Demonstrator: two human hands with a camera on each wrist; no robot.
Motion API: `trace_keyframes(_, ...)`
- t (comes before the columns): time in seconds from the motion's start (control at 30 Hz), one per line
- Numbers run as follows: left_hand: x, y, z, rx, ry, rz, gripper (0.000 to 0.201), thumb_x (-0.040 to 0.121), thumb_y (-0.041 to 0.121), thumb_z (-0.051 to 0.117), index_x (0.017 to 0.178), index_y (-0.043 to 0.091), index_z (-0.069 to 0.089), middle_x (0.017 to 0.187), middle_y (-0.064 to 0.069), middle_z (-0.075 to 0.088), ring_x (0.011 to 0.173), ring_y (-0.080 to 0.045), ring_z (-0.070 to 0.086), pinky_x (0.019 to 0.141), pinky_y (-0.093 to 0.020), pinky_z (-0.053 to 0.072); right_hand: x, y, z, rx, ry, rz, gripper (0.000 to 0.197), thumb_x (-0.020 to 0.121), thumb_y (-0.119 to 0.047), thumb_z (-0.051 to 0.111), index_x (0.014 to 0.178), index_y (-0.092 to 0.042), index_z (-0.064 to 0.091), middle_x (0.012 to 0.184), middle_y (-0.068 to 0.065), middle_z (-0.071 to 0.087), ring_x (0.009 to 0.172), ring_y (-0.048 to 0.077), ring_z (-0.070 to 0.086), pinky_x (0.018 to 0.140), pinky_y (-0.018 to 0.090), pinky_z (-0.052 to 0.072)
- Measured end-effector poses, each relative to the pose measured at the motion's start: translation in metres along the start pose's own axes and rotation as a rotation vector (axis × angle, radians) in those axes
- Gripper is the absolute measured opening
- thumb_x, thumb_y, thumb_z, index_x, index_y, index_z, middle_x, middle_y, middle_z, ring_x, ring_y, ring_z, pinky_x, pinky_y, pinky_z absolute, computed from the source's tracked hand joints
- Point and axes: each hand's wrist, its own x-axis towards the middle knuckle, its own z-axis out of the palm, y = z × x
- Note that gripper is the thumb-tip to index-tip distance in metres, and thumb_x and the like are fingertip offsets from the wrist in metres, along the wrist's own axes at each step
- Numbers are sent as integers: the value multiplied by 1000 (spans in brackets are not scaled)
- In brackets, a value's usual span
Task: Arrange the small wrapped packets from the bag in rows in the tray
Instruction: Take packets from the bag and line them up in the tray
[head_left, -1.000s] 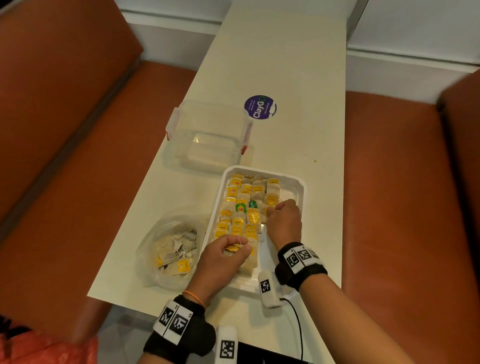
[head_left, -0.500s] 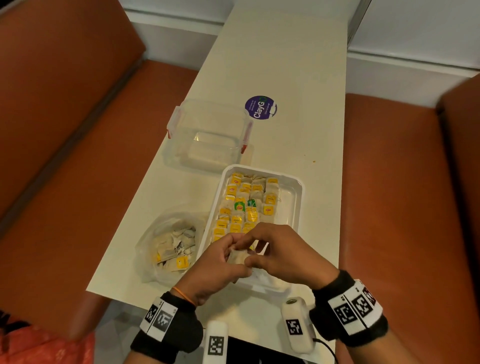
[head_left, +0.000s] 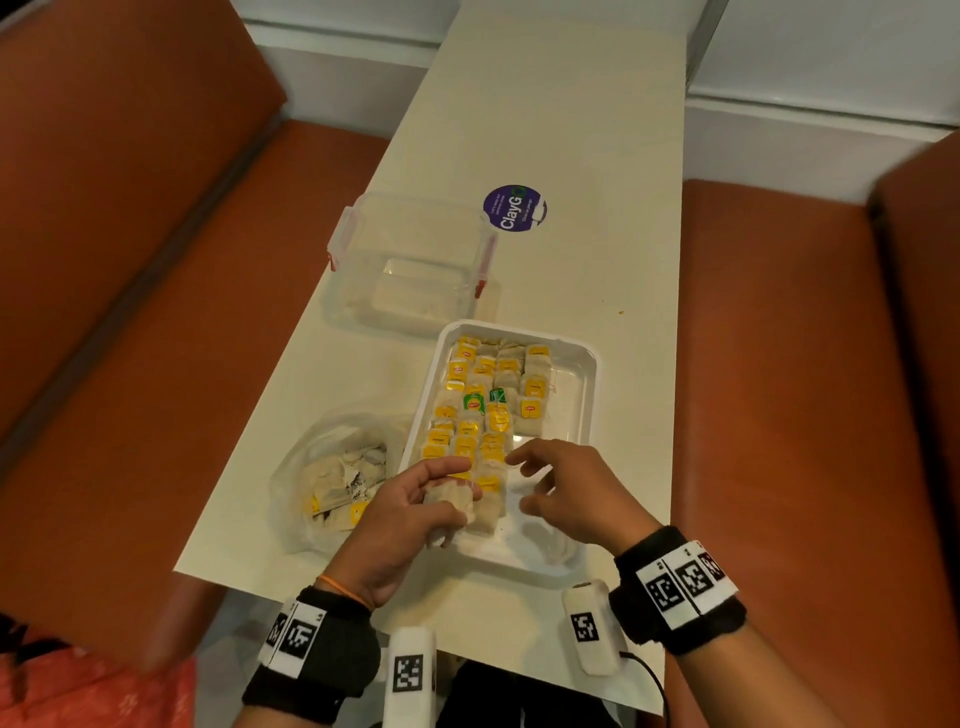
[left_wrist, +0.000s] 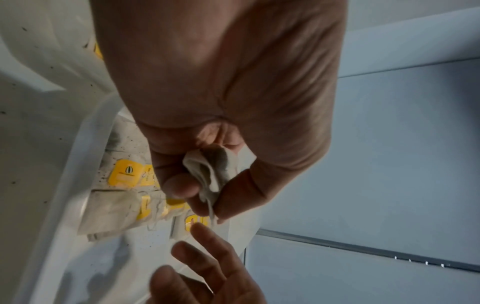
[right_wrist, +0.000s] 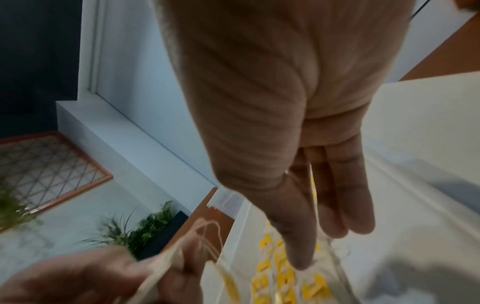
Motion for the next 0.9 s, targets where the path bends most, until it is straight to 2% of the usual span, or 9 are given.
trace_keyframes(0.1,-4,4,-2,-38,-40,15,56,75,-15,71,126,8,69,108,-21,76,85,-19,71,56,-26,51,-2,-10,11,11,-60,-114,69,75,-30,91,135,-42,58,120,-13,61,95,7,64,80,23,54)
trace_keyframes(0.2,-10,10,0,-62,-101,37,63,65,-9,69,126,6,68,101,-18,75,74,-15,68,55,-25,50,-4,-22,22,140,-58,-197,74,73,-32,91,137,-46,55,129,-20,59,103,6,63,84,28,57)
trace_keyframes(0.3,-12,14,0,-95,-144,51,65,63,-11,66,126,2,66,99,-20,73,77,-19,68,53,-26,50,-6,-30,26,278,-112,-223,58,80,-26,87,131,-39,61,126,-20,62,105,1,63,83,23,54)
trace_keyframes(0.37,-13,17,-4,-112,-157,50,64,62,-12,64,125,2,66,98,-22,71,78,-24,64,52,-27,47,-6,-31,25,254,-90,-226,33,88,-28,82,119,-31,71,109,-21,67,96,-5,64,81,21,52)
trace_keyframes(0.43,-13,18,-9,-136,-149,36,62,61,-12,63,121,4,69,96,-23,69,78,-28,60,51,-28,44,-5,-28,21,284,-57,-207,12,91,-31,80,102,-26,78,91,-16,74,83,1,69,78,27,57)
trace_keyframes(0.53,-15,19,-11,-131,-143,21,62,61,-12,63,121,3,68,94,-24,70,76,-27,61,51,-28,43,-6,-26,13,408,-90,-178,10,94,-22,78,101,-18,81,88,0,80,82,16,76,81,41,63)
trace_keyframes(0.7,-15,16,-10,-115,-137,-14,60,69,-6,67,129,1,63,104,-28,72,84,-29,66,54,-30,48,-20,-30,-2,629,-102,-185,17,101,-14,66,113,-7,76,95,8,80,88,26,77,81,39,63)
trace_keyframes(0.77,-16,15,-8,-131,-132,-26,55,76,0,72,130,2,63,108,-27,72,87,-30,67,56,-30,50,-24,-32,-9,696,-54,-189,19,102,-14,65,115,-6,76,97,8,80,87,27,77,81,40,63)
trace_keyframes(0.9,-15,14,-1,-194,-93,-42,44,89,18,73,128,1,63,107,-23,71,86,-28,68,57,-29,50,-30,-41,-25,789,2,-221,20,101,-11,64,116,-5,76,100,9,80,86,27,76,78,35,63)
